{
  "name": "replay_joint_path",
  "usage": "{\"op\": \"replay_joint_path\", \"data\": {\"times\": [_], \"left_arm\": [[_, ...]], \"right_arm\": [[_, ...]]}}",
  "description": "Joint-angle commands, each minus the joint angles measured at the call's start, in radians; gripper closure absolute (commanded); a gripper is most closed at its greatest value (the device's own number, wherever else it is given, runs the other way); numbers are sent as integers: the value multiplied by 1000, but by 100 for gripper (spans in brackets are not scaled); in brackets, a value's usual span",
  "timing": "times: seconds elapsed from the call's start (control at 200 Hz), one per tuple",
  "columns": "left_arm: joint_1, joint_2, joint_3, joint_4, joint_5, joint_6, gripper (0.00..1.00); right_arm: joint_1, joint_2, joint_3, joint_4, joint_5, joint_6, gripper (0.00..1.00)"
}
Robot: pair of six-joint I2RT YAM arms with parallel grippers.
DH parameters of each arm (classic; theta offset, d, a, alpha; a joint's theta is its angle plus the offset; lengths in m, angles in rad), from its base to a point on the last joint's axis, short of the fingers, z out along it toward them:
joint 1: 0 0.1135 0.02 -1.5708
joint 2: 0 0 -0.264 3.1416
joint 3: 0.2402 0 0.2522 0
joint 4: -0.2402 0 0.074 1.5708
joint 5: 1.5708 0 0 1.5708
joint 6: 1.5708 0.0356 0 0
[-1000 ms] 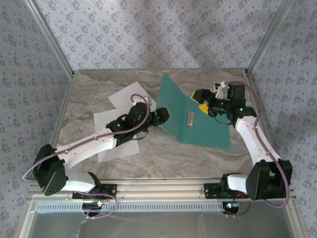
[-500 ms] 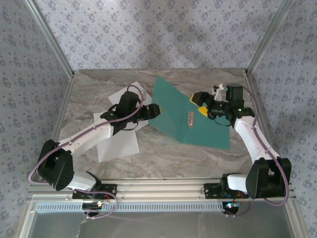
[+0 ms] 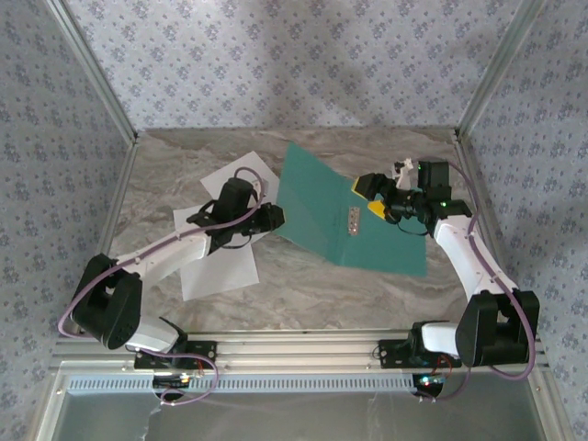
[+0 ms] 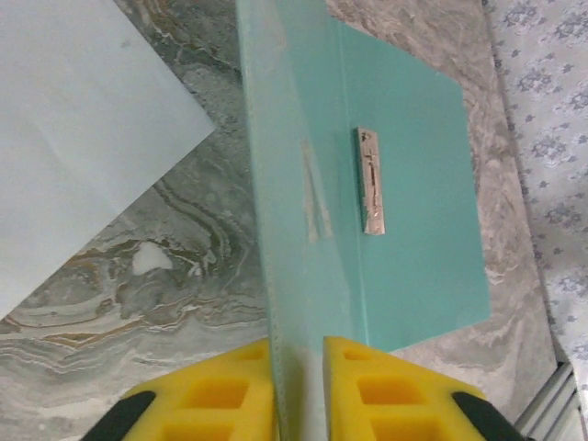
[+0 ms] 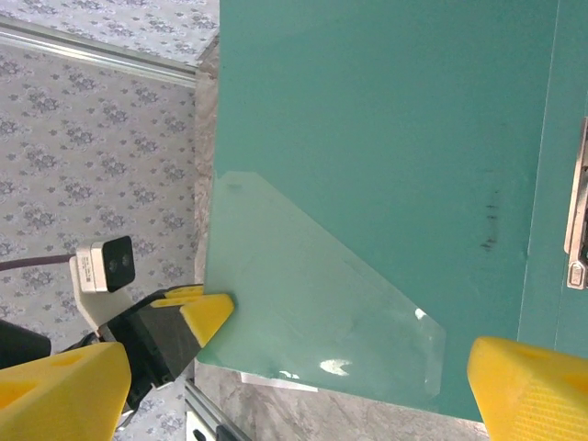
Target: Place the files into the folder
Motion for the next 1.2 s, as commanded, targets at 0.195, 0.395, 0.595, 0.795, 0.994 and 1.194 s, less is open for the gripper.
{"op": "replay_joint_path", "data": {"times": [0.195, 0.395, 0.595, 0.795, 0.994, 1.194], "left_arm": [[22, -10, -104, 164, -69, -80, 99], [21, -26, -159, 227, -129, -152, 100], [17, -21, -176, 248, -147, -176, 100], [3, 9, -185, 282, -140, -192, 100], [3, 21, -154, 247, -106, -144, 100], [4, 59, -124, 238, -41, -104, 100]], "right_arm": [[-4, 12, -22, -29, -12, -27, 3], [-11, 11, -32, -31, -15, -27, 3], [-21, 10, -45, -32, -20, -26, 3], [-28, 10, -58, -26, -25, -26, 3], [-37, 3, -68, -28, -27, -26, 3], [-42, 0, -75, -30, -32, -26, 3]]}}
